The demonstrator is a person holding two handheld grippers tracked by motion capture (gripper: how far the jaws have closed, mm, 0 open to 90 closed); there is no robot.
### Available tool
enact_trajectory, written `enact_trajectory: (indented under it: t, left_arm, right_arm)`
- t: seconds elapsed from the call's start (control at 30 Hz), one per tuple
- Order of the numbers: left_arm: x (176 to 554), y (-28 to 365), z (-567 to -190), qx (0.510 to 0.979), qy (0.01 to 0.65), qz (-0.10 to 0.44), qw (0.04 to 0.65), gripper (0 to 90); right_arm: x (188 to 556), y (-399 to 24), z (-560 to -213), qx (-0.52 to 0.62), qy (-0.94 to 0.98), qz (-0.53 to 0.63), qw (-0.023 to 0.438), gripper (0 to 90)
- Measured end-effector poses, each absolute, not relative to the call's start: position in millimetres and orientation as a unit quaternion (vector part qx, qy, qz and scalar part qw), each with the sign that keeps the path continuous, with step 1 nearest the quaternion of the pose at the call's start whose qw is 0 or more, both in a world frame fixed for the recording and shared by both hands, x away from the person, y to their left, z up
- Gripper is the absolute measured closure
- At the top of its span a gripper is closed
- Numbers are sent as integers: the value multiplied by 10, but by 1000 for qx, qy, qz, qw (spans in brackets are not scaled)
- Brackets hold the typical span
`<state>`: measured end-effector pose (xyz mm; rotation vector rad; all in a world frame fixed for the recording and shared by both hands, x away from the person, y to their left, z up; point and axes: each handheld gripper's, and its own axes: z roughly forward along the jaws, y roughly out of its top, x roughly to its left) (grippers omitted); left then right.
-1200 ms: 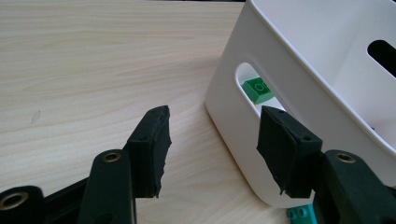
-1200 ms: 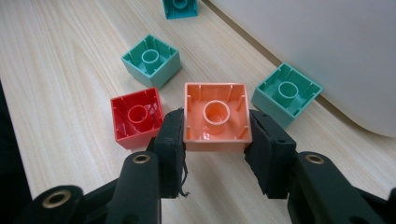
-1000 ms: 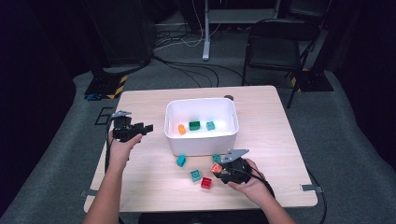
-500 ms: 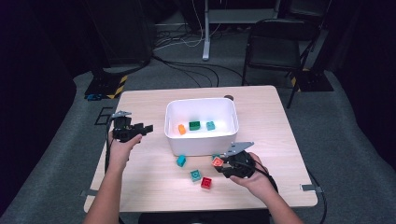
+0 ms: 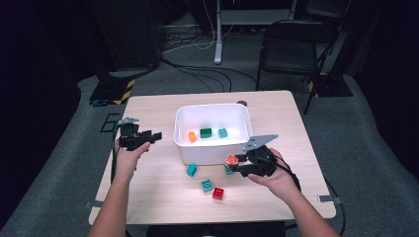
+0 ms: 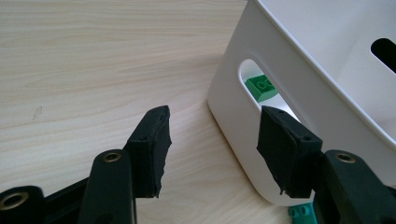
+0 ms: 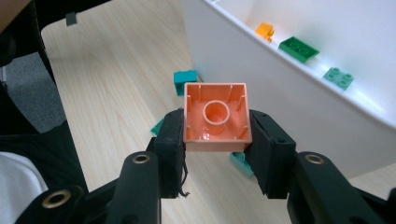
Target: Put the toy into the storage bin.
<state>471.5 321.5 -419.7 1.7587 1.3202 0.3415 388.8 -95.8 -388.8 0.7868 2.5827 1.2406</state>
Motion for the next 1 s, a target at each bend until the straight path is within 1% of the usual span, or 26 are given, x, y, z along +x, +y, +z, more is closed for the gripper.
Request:
enact_trajectory:
  t: [0.43, 0.7, 1.0]
  left_arm:
    - [4717, 3207, -4198, 709, 530, 139, 443, 435]
    - [4722, 3222, -4198, 712, 529, 139, 441, 435]
    - [4721, 3219, -4199, 709, 529, 141, 444, 435]
  right_arm:
    - [4095, -874, -3484, 265, 858, 426, 110, 585]
    - [4316, -769, -3432, 277, 856, 420, 123, 585]
    - [4608, -648, -3461, 298, 853, 407, 136, 585]
